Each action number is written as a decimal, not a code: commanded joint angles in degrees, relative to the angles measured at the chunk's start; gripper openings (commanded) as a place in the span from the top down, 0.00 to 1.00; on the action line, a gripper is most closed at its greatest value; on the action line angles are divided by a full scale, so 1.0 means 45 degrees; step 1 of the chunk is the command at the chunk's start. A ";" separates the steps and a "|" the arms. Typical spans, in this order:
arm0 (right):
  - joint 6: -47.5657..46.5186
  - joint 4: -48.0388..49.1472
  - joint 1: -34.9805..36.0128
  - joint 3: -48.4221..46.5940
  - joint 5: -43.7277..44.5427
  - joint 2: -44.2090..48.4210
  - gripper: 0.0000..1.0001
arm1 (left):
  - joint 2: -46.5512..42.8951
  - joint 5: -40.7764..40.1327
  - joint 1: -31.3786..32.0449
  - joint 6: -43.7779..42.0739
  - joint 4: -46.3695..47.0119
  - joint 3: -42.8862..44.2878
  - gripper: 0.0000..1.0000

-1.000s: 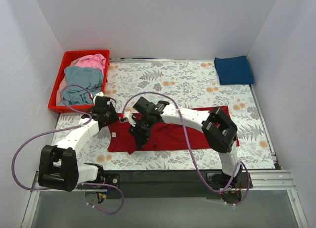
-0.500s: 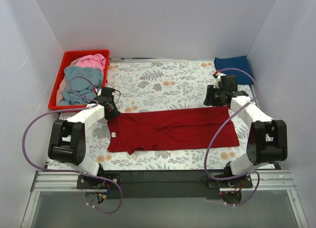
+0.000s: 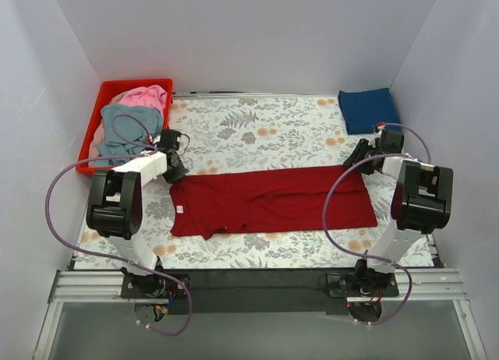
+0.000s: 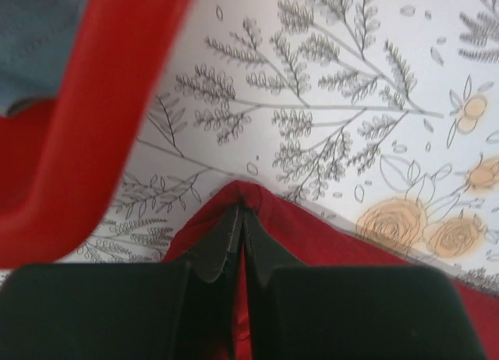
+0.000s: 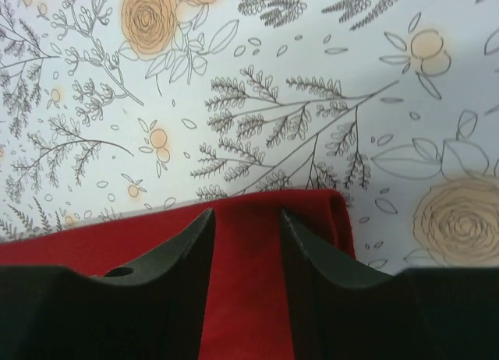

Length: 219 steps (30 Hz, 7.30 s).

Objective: Fold and stack the t-shirts
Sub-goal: Fold the tshirt

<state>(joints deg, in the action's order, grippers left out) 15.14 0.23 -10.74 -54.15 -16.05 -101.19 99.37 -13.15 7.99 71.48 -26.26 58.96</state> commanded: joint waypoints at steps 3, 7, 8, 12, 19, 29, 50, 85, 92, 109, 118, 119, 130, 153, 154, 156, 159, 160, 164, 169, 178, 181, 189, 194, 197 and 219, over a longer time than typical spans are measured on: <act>-0.0413 0.0496 -0.0718 -0.0698 0.0266 -0.1438 0.53 | 0.1197 -0.0887 -0.0564 0.0130 -0.0492 0.0957 1.00; -0.0804 0.0476 -0.0835 -0.1440 0.0189 -0.1694 0.53 | 0.1881 -0.0907 -0.0623 0.0170 -0.0609 0.1837 1.00; -0.0805 0.0457 -0.0835 -0.1578 -0.0024 -0.1655 0.53 | 0.2056 -0.0849 -0.0604 0.0189 -0.0687 0.2033 1.00; -0.0299 0.0457 -0.0797 -0.1776 -0.0884 -0.0798 0.52 | 0.1729 -0.0264 -0.0603 0.0228 -0.0766 0.2659 0.95; 0.0541 0.0574 -0.0542 -0.0410 -0.1335 0.1370 0.52 | -0.0398 0.0674 -0.0214 0.0228 -0.0785 0.2660 0.77; 0.0817 0.0905 -0.0562 0.1739 -0.1182 0.1842 0.55 | -0.1559 0.1554 0.0627 0.0423 -0.0376 0.1098 0.75; 0.0289 0.1140 -0.1560 0.1624 -0.1274 0.2504 0.56 | -0.0400 0.1241 0.0237 0.0893 -0.0297 0.0276 0.80; -0.0044 0.0867 -0.0289 -0.2888 -0.0630 -0.2379 0.56 | 0.3641 0.1163 0.0139 0.0365 0.0016 0.4553 0.81; 0.0834 0.0867 0.1350 -0.1525 -0.1140 0.0626 0.55 | 0.0621 0.0832 0.0587 0.0306 -0.0063 0.3408 0.63; 0.5287 0.2761 0.9123 0.2190 -0.1491 0.3249 0.53 | -1.1275 0.2275 0.1330 0.2024 -0.0806 -0.4894 0.23; 0.6304 0.2839 1.0434 0.1663 -0.1277 0.1765 0.53 | -0.9391 0.4757 0.1642 0.3236 -0.0533 -0.5817 0.32; 0.6362 0.2878 1.0492 0.1604 -0.1296 0.1589 0.53 | -0.8943 0.4757 0.1759 0.3352 -0.0435 -0.5856 0.34; 0.7280 0.3328 1.0766 0.0940 -0.1022 0.0221 0.53 | -0.7025 0.4757 0.2736 0.3392 0.0172 -0.5524 0.41; 0.7184 0.3328 1.0708 0.1623 -0.0944 -0.0112 0.95 | -0.5541 0.4777 0.3302 0.3236 0.0133 -0.4958 0.56; 0.7106 0.3328 1.0708 0.1623 -0.0964 -0.0131 0.96 | -0.5501 0.4719 0.3322 0.3275 0.0152 -0.4919 0.59; 0.7066 0.3347 1.0708 0.1604 -0.1003 -0.0209 0.99 | -0.5481 0.4563 0.3400 0.3372 0.0133 -0.4899 0.61; 0.7008 0.3406 1.0708 0.1604 -0.1081 -0.0248 0.99 | -0.5501 0.4231 0.3420 0.3586 0.0172 -0.4899 0.66; 0.7008 0.3425 1.0708 0.1604 -0.1120 -0.0287 0.99 | -0.5520 0.4153 0.3439 0.3607 0.0210 -0.4899 0.67; 0.7007 0.3484 1.0708 0.1623 -0.1198 -0.0365 0.99 | -0.5268 0.4015 0.3478 0.3743 0.0445 -0.4802 0.69; 0.6988 0.3601 1.0708 0.1604 -0.1296 -0.0424 0.99 | -0.4623 0.3800 0.3791 0.3803 0.0601 -0.4470 0.69; 0.7008 0.3738 1.0708 0.1721 -0.1296 -0.0366 0.99 | -0.3881 0.3390 0.4123 0.3822 0.0524 -0.4235 0.69; 0.7008 0.3758 1.0708 0.1682 -0.1335 -0.0404 0.99 | -0.3724 0.3157 0.4221 0.3802 0.0290 -0.4099 0.70; 0.7008 0.3816 1.0708 0.1740 -0.1393 -0.0405 0.99 | -0.3704 0.2668 0.4338 0.3763 -0.0023 -0.4040 0.92; 0.6871 0.3777 1.0688 0.1701 -0.1471 -0.0171 0.99 | -0.4094 0.2356 0.4338 0.3549 -0.0783 -0.3533 1.00; 0.6637 0.3700 1.0649 0.1624 -0.1743 -0.0034 0.99 | -0.4581 0.2004 0.4338 0.3431 -0.1565 -0.3161 1.00; 0.5699 0.1942 1.0668 0.1194 -0.1550 0.0259 0.98 | -0.4739 0.1652 0.4182 0.2983 -0.2426 -0.3336 1.00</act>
<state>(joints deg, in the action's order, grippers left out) 42.63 11.62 37.23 -47.11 -23.57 -102.24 78.43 -3.62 27.16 86.13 -36.12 43.55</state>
